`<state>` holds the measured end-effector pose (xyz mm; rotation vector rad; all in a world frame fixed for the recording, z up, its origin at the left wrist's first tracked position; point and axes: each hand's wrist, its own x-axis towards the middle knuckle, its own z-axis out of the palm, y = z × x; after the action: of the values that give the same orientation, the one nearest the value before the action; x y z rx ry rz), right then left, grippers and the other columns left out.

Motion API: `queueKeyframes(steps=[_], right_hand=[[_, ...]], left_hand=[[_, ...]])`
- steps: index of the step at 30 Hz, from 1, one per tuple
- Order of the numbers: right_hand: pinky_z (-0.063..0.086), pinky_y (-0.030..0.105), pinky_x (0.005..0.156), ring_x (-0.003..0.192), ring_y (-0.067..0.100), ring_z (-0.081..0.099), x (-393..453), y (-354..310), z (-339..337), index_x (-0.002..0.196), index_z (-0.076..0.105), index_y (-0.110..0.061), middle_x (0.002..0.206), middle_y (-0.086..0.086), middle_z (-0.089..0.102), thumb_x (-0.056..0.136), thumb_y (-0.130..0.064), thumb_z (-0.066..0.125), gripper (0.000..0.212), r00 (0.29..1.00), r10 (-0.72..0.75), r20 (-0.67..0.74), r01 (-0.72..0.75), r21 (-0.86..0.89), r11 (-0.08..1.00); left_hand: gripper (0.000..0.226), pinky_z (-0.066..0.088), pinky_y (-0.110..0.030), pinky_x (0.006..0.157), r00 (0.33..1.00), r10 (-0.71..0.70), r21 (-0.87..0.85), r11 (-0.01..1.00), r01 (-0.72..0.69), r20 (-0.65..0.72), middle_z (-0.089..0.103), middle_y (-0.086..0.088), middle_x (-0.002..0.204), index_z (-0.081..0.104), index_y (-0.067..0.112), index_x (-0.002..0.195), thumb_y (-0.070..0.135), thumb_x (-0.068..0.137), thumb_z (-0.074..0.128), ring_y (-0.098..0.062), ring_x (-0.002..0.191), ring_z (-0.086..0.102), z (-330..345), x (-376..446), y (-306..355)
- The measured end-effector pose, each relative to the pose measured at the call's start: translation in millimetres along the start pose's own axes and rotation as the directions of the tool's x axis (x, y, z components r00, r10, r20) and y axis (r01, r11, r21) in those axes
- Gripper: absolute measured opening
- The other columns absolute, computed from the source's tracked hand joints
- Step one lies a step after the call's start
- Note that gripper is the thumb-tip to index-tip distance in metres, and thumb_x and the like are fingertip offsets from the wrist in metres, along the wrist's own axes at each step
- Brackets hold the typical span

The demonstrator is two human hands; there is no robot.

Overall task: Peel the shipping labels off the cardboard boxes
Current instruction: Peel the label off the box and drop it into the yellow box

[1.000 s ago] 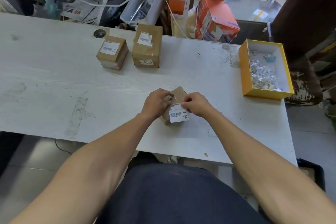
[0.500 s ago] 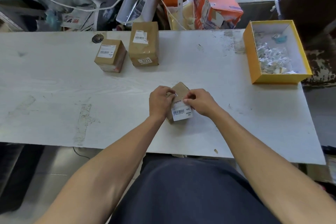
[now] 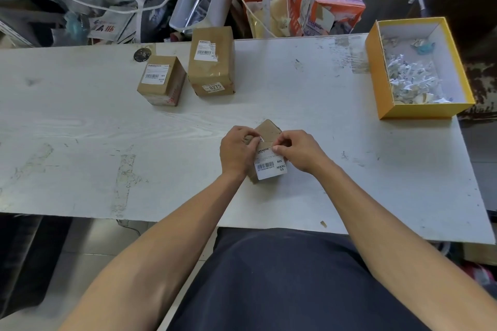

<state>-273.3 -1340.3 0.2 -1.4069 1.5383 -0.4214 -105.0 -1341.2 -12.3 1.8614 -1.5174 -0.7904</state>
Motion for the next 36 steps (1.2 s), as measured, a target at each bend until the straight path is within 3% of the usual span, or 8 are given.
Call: queueKeyframes(steps=[15, 18, 23, 30, 36], right_hand=[[0.053, 0.045, 0.086, 0.082, 0.015, 0.064, 0, -4, -2, 0.072, 0.066, -0.031, 0.08, -0.012, 0.068, 0.082, -0.024, 0.07, 0.013, 1.0, 0.005, 0.0, -0.005, -0.026, 1.0], [0.053, 0.045, 0.086, 0.082, 0.015, 0.064, -1, -4, -1, 0.072, 0.066, -0.031, 0.079, -0.011, 0.068, 0.082, -0.024, 0.07, 0.014, 1.0, 0.005, -0.001, -0.005, -0.016, 1.0], [0.054, 0.044, 0.084, 0.078, 0.013, 0.063, -2, -1, -1, 0.072, 0.066, -0.031, 0.078, -0.011, 0.067, 0.083, -0.022, 0.07, 0.015, 1.0, 0.0, -0.005, 0.0, 0.029, 1.0], [0.055, 0.045, 0.083, 0.078, 0.013, 0.063, -1, 0, -2, 0.071, 0.066, -0.031, 0.076, -0.011, 0.067, 0.082, -0.022, 0.07, 0.015, 1.0, -0.005, -0.003, 0.005, 0.042, 0.999], [0.055, 0.046, 0.084, 0.081, 0.015, 0.065, 0, 0, -1, 0.072, 0.067, -0.031, 0.077, -0.011, 0.068, 0.081, -0.024, 0.07, 0.012, 1.0, 0.008, -0.007, -0.007, 0.044, 0.999]], left_hand=[[0.005, 0.042, -0.027, 0.072, 0.999, 0.022, 0.105, 0.994, -0.025, 0.032, 0.06, 0.007, 0.103, 0.068, 0.02, 0.089, 0.023, 0.089, 0.064, -0.013, 0.094, 0.058, 4, -2, -3], [0.005, 0.046, -0.031, 0.075, 0.999, 0.051, 0.126, 0.991, -0.053, 0.02, 0.06, 0.005, 0.103, 0.066, 0.021, 0.091, 0.023, 0.09, 0.063, -0.014, 0.094, 0.057, 5, -3, -6], [0.016, 0.048, -0.03, 0.085, 0.998, 0.059, -0.008, 0.998, -0.059, -0.006, 0.065, 0.004, 0.107, 0.071, 0.025, 0.104, 0.021, 0.089, 0.065, -0.015, 0.1, 0.061, 5, -6, -10], [0.009, 0.047, -0.026, 0.082, 0.997, 0.052, -0.089, 0.994, -0.056, -0.051, 0.066, 0.007, 0.1, 0.075, 0.024, 0.087, 0.017, 0.084, 0.07, -0.013, 0.097, 0.062, 6, -11, -10], [0.006, 0.044, -0.028, 0.074, 1.0, 0.029, 0.131, 0.991, -0.03, 0.011, 0.061, 0.005, 0.104, 0.069, 0.022, 0.089, 0.026, 0.088, 0.066, -0.015, 0.097, 0.059, 5, -4, -1]])
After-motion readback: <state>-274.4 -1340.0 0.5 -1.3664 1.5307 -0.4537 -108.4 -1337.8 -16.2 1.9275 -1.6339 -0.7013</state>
